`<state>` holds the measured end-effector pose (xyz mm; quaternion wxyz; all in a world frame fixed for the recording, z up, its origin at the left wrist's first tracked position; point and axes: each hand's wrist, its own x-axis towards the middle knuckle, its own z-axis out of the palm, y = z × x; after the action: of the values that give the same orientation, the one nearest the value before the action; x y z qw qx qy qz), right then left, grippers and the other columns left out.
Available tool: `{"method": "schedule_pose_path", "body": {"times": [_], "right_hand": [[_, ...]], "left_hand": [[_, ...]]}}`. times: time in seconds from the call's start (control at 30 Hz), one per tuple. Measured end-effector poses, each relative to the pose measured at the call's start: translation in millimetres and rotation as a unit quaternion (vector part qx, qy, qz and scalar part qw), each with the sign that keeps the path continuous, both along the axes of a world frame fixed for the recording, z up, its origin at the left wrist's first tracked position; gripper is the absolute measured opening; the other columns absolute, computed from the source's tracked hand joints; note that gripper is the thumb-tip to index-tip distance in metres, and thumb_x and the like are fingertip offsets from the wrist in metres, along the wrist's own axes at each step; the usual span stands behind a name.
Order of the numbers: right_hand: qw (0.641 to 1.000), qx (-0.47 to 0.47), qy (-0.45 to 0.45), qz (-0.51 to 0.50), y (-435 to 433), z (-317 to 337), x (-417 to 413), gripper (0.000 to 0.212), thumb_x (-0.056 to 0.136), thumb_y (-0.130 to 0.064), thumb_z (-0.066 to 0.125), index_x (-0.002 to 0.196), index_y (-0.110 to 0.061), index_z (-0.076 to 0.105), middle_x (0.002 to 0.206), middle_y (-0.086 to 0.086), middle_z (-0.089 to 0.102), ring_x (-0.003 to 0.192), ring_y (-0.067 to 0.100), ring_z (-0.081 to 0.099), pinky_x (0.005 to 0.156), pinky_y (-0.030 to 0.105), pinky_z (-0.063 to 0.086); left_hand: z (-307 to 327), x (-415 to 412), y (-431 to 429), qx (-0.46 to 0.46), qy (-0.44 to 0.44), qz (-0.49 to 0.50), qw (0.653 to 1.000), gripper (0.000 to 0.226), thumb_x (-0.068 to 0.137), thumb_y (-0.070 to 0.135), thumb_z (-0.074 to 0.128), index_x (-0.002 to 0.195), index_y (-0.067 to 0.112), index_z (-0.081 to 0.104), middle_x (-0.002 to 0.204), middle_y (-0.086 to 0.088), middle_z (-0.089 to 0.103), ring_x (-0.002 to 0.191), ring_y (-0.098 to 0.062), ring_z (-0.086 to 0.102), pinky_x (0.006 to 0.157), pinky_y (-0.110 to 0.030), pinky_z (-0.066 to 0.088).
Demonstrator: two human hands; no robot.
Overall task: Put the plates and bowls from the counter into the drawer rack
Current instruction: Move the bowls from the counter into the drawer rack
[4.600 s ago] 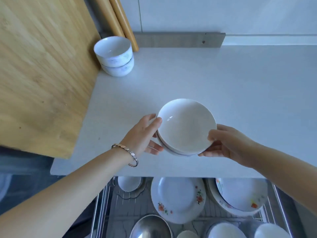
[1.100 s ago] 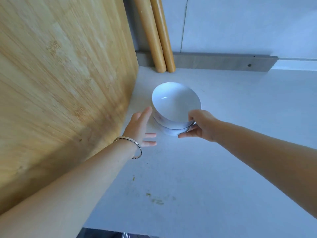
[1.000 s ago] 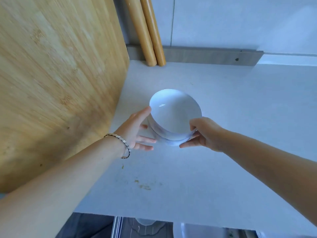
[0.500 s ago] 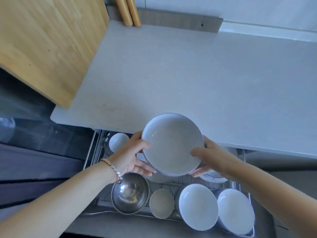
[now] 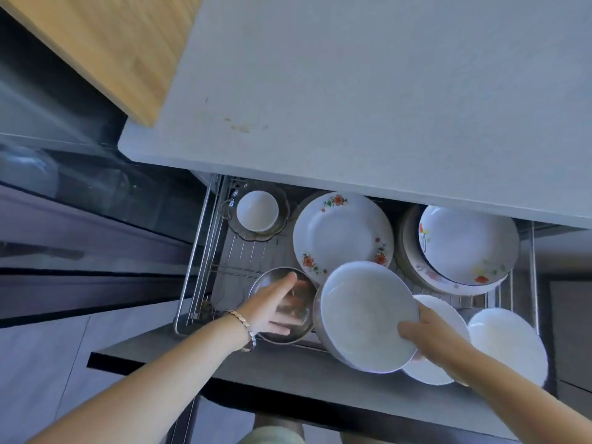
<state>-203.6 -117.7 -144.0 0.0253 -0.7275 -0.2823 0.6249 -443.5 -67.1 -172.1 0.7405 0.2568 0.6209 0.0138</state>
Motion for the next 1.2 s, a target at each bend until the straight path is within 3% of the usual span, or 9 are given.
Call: {"method": "schedule_pose_path", "body": {"times": [0.1, 0.17, 0.23, 0.33, 0.57, 0.83, 1.03, 1.13, 1.2], "right_hand": [[1.0, 0.006, -0.026, -0.008, 1.6, -24.1, -6.4, 0.028, 0.088, -0.002, 0.046, 0.11, -0.019, 0.048, 0.082, -0.001, 0.057, 0.071, 0.013, 0.053, 0.051, 0.023, 0.042], [0.998, 0.009, -0.058, 0.006, 9.2, -31.3, -11.2, 0.037, 0.073, -0.021, 0.047, 0.111, -0.021, 0.047, 0.08, -0.001, 0.056, 0.07, 0.014, 0.052, 0.056, 0.026, 0.041], [0.997, 0.02, -0.076, 0.028, 18.5, -37.6, -14.4, 0.047, 0.065, -0.024, 0.043, 0.112, -0.025, 0.043, 0.079, -0.003, 0.055, 0.07, 0.013, 0.051, 0.057, 0.025, 0.04], [0.992, 0.034, -0.089, 0.081, 33.2, -50.8, -23.4, 0.048, 0.084, -0.007, 0.046, 0.129, -0.024, 0.042, 0.087, 0.0, 0.057, 0.08, 0.021, 0.053, 0.062, 0.027, 0.041], [0.977, 0.031, -0.023, 0.209, 48.6, -81.6, -65.9, 0.065, 0.086, -0.007, 0.043, 0.143, -0.033, 0.026, 0.114, 0.006, 0.057, 0.103, 0.025, 0.054, 0.088, 0.032, 0.046], [0.977, 0.035, 0.014, 0.21, 29.3, -95.2, -89.8, 0.067, 0.083, -0.012, 0.042, 0.142, -0.038, 0.026, 0.112, 0.007, 0.062, 0.099, 0.023, 0.06, 0.086, 0.033, 0.054], [0.962, 0.042, -0.031, 0.267, 39.0, -99.9, -93.6, 0.066, 0.087, -0.018, 0.039, 0.144, -0.039, 0.016, 0.109, 0.013, 0.065, 0.098, 0.029, 0.061, 0.09, 0.042, 0.052], [0.963, 0.029, -0.043, 0.265, 44.3, -104.7, -101.2, 0.065, 0.088, -0.017, 0.037, 0.147, -0.034, 0.014, 0.104, 0.014, 0.066, 0.09, 0.029, 0.062, 0.085, 0.042, 0.052], [0.959, 0.014, -0.056, 0.277, 46.1, -108.9, -104.6, 0.065, 0.091, -0.017, 0.036, 0.149, -0.031, 0.011, 0.107, 0.014, 0.065, 0.085, 0.028, 0.058, 0.078, 0.036, 0.05]], "left_hand": [[-60.6, -29.0, 18.0, 0.131, 0.256, -0.129, 0.949, 0.041, 0.093, 0.033, 0.051, 0.129, 0.013, 0.048, 0.134, -0.012, 0.053, 0.108, -0.027, 0.058, 0.094, -0.037, 0.046], [-92.4, -43.5, 27.5, 0.124, 0.325, -0.239, 0.906, 0.054, 0.093, 0.032, 0.051, 0.14, 0.011, 0.037, 0.143, -0.012, 0.045, 0.122, -0.029, 0.053, 0.101, -0.036, 0.045], [-114.7, -46.8, 32.7, 0.087, 0.315, -0.3, 0.896, 0.049, 0.096, 0.024, 0.043, 0.142, 0.01, 0.033, 0.143, -0.014, 0.045, 0.125, -0.03, 0.051, 0.102, -0.036, 0.044], [-133.0, -43.8, 34.5, 0.079, 0.287, -0.317, 0.9, 0.039, 0.098, 0.016, 0.035, 0.136, 0.012, 0.041, 0.136, -0.013, 0.053, 0.121, -0.028, 0.054, 0.098, -0.033, 0.044], [-142.8, -57.1, 39.2, 0.117, 0.202, -0.338, 0.912, 0.034, 0.095, 0.015, 0.044, 0.128, 0.018, 0.055, 0.131, -0.007, 0.06, 0.12, -0.025, 0.055, 0.099, -0.029, 0.041], [-152.9, -70.9, 36.5, 0.131, 0.145, -0.317, 0.928, 0.046, 0.095, 0.008, 0.042, 0.139, 0.022, 0.044, 0.138, -0.007, 0.054, 0.128, -0.023, 0.049, 0.107, -0.032, 0.037], [-155.2, -75.4, 39.2, 0.103, 0.112, -0.298, 0.942, 0.047, 0.094, 0.011, 0.048, 0.14, 0.019, 0.042, 0.14, -0.008, 0.052, 0.128, -0.022, 0.049, 0.109, -0.033, 0.038], [-150.3, -77.0, 39.4, 0.07, 0.1, -0.222, 0.967, 0.046, 0.095, 0.02, 0.051, 0.14, 0.019, 0.043, 0.14, -0.007, 0.052, 0.124, -0.022, 0.052, 0.096, -0.027, 0.042], [-143.8, -78.7, 37.2, 0.043, 0.094, -0.149, 0.983, 0.044, 0.096, 0.023, 0.05, 0.139, 0.019, 0.044, 0.136, -0.01, 0.055, 0.105, -0.019, 0.061, 0.078, -0.023, 0.052]]}}
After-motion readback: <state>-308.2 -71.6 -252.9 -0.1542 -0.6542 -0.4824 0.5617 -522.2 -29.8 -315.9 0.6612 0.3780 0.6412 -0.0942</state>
